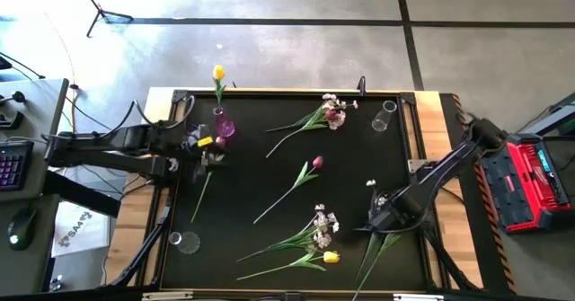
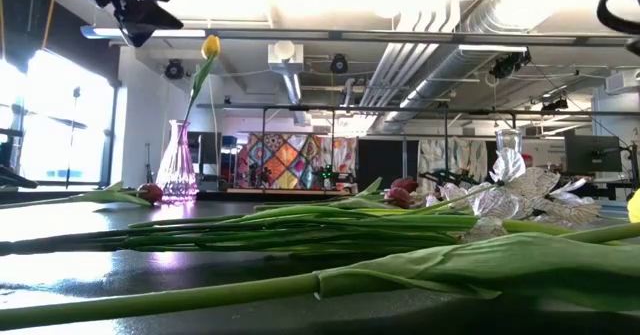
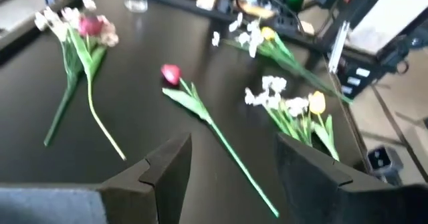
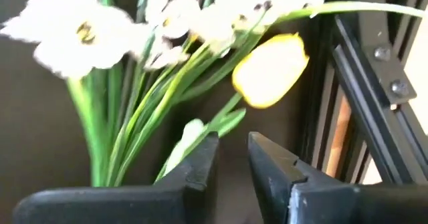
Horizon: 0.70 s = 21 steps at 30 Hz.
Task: Sort flowers into vase by color
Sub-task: Put the right yellow flower into the violet vase
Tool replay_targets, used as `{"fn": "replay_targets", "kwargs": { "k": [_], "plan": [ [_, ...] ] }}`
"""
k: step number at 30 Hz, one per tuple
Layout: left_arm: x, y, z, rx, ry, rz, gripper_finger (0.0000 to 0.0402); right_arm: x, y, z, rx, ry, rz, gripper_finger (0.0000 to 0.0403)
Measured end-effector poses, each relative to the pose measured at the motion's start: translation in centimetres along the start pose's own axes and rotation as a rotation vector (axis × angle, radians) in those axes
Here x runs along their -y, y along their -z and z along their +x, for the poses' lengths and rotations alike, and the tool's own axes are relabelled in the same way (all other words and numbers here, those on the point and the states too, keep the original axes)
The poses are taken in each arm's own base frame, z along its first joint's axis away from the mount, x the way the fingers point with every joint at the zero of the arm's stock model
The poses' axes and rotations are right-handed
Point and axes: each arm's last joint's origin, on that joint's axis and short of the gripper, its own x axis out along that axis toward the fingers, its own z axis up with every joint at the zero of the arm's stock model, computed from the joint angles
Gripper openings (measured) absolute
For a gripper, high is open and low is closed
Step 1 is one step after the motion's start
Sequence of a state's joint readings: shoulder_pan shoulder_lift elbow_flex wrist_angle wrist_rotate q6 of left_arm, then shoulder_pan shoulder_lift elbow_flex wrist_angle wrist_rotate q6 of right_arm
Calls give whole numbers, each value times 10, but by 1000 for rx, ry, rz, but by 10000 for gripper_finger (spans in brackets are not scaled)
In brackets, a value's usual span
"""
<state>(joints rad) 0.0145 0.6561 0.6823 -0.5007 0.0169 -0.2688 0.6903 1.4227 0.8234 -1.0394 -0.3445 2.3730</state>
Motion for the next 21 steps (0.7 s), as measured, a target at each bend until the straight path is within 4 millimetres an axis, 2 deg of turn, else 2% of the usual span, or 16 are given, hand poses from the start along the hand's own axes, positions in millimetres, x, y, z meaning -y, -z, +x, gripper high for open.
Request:
{"fn": "replay_targets", "kwargs": {
  "k": [12,16,21],
  "plan": [
    [3,3,17,-75,-24,-27,200,-27,10,37,28,69,34,142],
    [2,4,22,-82,-63,-4,200,-32,10,46,42,100,23,136],
    [1,2,27,-62,-112,2,200,-33,8,47,48,106,31,86]
  ]
}}
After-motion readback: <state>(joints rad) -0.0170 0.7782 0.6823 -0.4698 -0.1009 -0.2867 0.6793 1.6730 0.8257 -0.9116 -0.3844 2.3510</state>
